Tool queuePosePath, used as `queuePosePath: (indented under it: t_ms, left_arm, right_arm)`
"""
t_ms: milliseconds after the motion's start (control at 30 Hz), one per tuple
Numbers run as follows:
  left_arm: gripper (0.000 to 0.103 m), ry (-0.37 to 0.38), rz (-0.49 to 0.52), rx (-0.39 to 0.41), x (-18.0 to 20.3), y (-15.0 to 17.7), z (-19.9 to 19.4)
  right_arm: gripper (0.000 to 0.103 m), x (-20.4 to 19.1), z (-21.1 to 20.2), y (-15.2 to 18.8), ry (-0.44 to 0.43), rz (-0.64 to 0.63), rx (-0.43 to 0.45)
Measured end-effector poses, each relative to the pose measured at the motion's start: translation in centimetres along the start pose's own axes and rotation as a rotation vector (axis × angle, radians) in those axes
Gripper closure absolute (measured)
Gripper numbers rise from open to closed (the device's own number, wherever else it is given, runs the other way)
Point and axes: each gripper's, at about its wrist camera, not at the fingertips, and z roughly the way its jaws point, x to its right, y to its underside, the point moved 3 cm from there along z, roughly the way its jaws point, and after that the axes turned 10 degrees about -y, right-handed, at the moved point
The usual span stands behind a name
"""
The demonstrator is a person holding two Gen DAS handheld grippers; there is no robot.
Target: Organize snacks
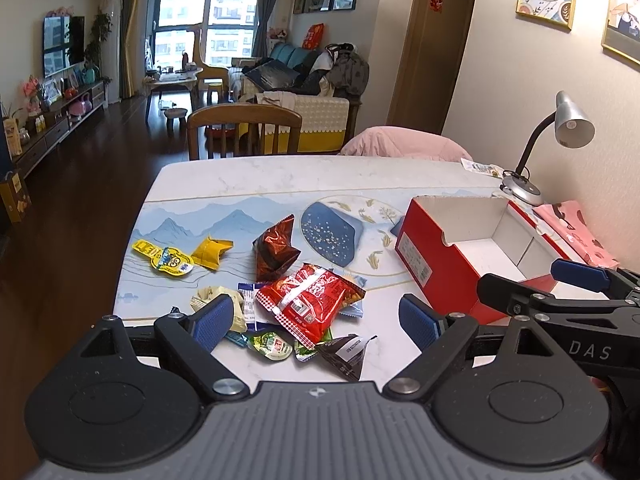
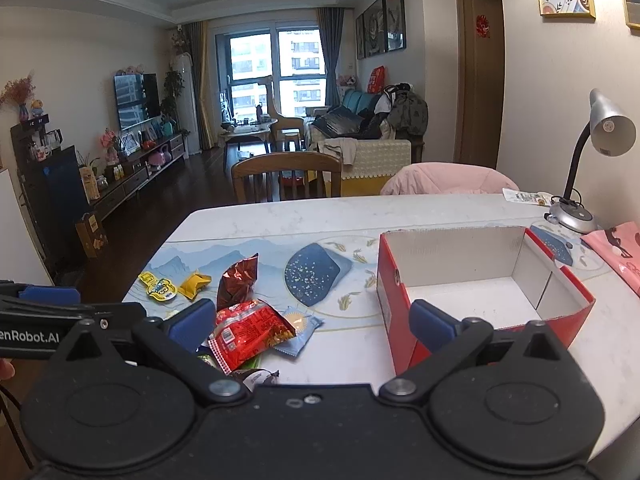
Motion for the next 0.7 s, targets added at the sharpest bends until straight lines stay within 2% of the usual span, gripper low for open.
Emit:
queuePosePath:
  t_ms: [233, 367, 533, 700]
  left_arm:
    - [0.013, -0.007, -0.005, -0.031, -0.3, -0.2, 1.3]
    - [0.013, -0.019, -0.017, -0.077, -0.8, -0.1, 2.8]
    - [0.013, -0.054, -0.039, -0.177, -2.0, 0.8, 5.6]
    - [0.013, -0.094, -0.093, -0.221, -4.0, 1.4, 7.5]
  right_arm:
    - [0.000, 0.3, 1.5, 0.0, -0.022, 0.005, -0.038]
    - [0.000, 0.2, 3.1, 0.4, -0.045, -0.018, -0.072]
    - [0.001, 0.1, 5.6, 1.8, -0.080, -0.049, -0.160]
    - [0.006, -0.3, 8.2, 3.8, -0.137, -0.091, -0.245]
